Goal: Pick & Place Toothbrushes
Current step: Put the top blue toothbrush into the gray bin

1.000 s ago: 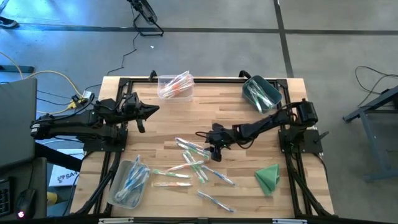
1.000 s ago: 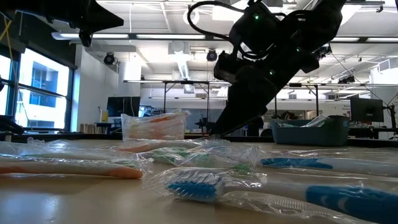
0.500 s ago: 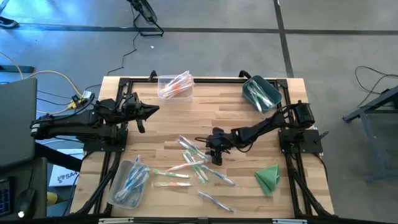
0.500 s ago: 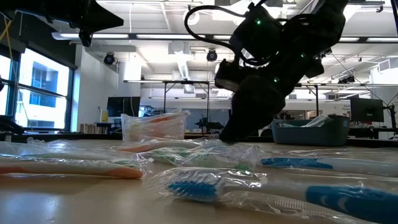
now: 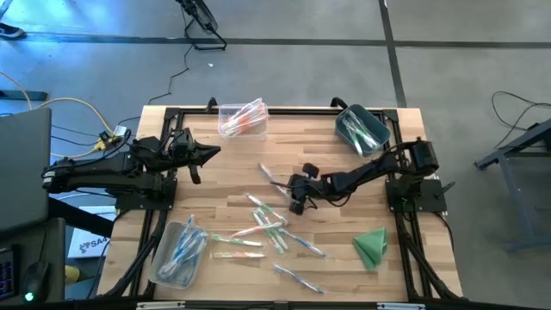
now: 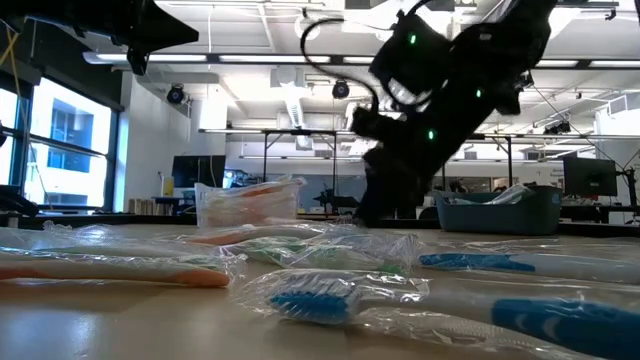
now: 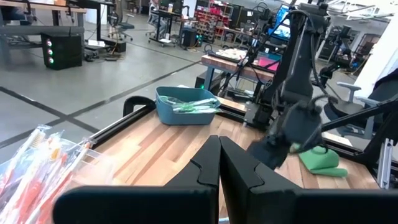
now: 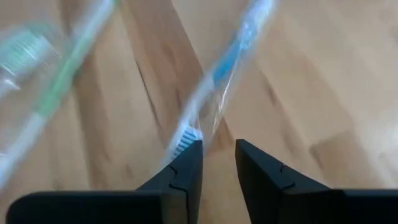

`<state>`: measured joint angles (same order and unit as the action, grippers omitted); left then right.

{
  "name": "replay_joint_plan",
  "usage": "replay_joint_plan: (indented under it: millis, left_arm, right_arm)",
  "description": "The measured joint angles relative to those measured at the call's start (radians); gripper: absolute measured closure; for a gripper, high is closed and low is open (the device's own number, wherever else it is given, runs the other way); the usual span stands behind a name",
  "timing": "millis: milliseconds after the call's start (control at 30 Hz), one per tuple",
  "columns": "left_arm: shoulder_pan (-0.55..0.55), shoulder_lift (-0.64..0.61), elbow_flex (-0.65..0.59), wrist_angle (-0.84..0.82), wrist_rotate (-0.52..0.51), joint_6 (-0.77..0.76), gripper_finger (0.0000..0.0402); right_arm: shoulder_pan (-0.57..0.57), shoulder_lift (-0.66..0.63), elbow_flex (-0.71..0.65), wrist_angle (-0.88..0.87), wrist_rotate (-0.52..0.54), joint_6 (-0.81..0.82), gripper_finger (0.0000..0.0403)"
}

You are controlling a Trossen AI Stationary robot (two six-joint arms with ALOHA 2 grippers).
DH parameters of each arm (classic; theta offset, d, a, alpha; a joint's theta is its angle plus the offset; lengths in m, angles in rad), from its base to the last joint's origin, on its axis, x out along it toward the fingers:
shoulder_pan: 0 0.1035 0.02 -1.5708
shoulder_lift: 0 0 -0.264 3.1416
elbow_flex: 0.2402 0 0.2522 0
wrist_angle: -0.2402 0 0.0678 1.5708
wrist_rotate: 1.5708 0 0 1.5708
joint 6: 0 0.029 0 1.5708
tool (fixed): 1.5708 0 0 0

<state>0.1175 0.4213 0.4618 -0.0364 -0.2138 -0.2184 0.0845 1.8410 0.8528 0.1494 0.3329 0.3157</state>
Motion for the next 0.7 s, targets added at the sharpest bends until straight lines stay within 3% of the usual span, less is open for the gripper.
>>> replay_joint_plan:
  millis: [200, 333, 700]
  left_arm:
    - [0.0, 0.0, 0.0, -0.001, 0.0, 0.0, 0.0402]
    - [0.0, 0.0, 0.0, -0.005, 0.0, 0.0, 0.0402]
    - [0.0, 0.0, 0.0, -0.024, 0.0, 0.0, 0.0402]
  right_arm:
    - [-0.021, -0.105, 0.0, -0.006, 0.002, -0.059, 0.0305]
    - [-0.04, -0.152, 0.001, -0.003, -0.062, -0.029, 0.0304]
    - [-0.041, -0.112, 0.001, 0.031, -0.127, 0.098, 0.029]
